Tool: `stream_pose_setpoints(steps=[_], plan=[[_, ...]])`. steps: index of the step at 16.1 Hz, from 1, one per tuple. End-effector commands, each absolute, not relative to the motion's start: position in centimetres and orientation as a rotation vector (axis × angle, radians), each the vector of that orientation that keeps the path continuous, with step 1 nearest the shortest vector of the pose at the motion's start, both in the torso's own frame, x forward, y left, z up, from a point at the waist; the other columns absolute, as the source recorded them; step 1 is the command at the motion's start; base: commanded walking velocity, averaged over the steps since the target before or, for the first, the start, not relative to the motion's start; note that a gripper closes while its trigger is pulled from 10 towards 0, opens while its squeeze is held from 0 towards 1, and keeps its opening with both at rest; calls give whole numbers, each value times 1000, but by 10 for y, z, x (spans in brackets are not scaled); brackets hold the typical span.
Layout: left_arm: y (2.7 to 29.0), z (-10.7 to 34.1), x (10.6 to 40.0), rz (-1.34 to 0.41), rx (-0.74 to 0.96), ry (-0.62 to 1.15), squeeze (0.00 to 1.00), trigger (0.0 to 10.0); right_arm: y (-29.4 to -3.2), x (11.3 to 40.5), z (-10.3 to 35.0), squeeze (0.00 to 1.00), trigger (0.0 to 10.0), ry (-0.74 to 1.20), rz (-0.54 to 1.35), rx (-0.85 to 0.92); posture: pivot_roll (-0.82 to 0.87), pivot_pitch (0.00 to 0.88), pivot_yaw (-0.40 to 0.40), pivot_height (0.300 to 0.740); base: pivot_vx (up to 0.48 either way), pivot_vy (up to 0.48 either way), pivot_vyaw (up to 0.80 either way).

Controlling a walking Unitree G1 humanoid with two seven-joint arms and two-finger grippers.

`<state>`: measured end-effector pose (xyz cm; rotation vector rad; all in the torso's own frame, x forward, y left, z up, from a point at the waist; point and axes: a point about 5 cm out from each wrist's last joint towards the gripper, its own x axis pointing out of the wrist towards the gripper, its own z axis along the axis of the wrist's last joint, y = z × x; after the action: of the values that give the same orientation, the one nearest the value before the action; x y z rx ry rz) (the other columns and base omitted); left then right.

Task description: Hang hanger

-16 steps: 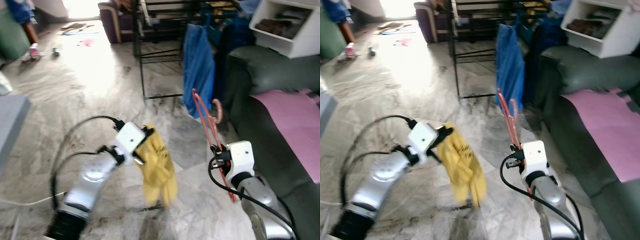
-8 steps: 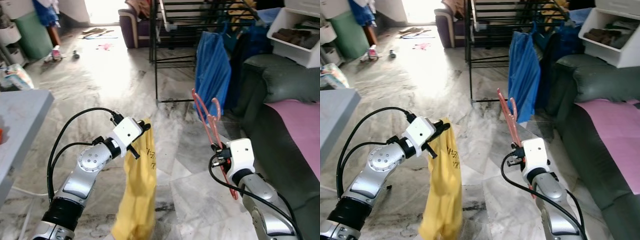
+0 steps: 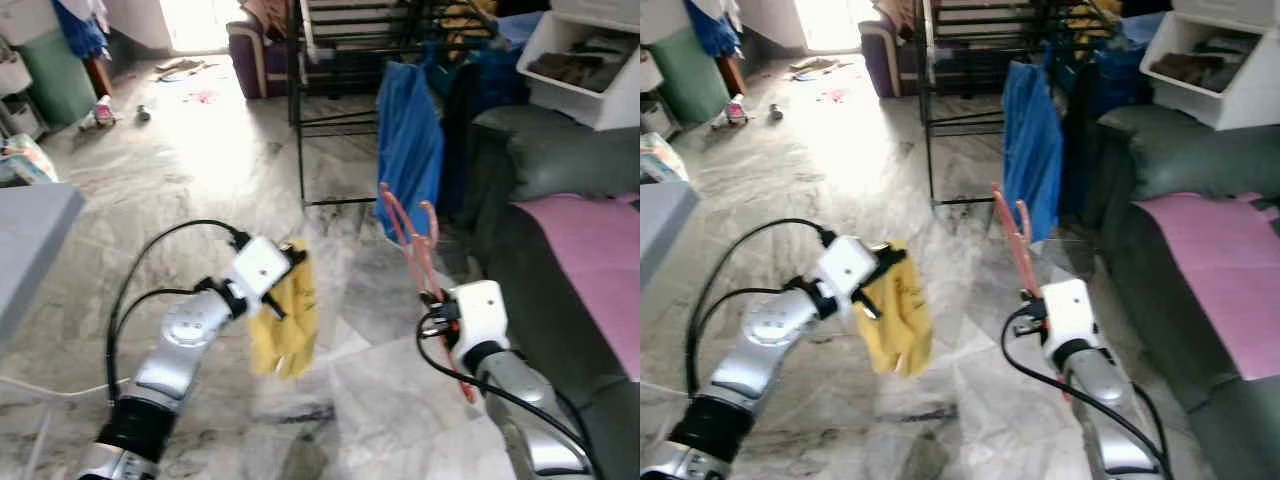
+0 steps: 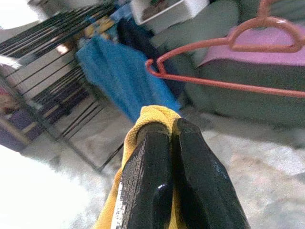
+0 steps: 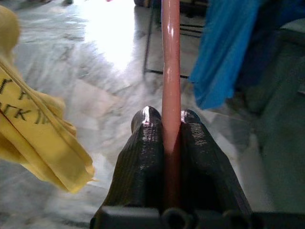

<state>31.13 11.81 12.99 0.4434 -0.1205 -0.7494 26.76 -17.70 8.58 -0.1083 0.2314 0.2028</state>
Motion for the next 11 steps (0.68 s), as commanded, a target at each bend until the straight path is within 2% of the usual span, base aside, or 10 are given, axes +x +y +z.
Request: stream_pose_setpoints(steps=[1,2,11], plan=[[123,137,314,-742,450,-151,0,10000,-173,268,88,0,10000,222,214,-104,-21,21,10,740,0,-334,0],[123,137,314,-742,450,-150,0,10000,-173,268,88,0,10000,222,212,-103,-21,21,10,740,0,-326,0],[131,134,315,-674,302,-123,0,10000,-172,271,89,0,10000,219,213,-101,-19,19,6,740,0,0,0]])
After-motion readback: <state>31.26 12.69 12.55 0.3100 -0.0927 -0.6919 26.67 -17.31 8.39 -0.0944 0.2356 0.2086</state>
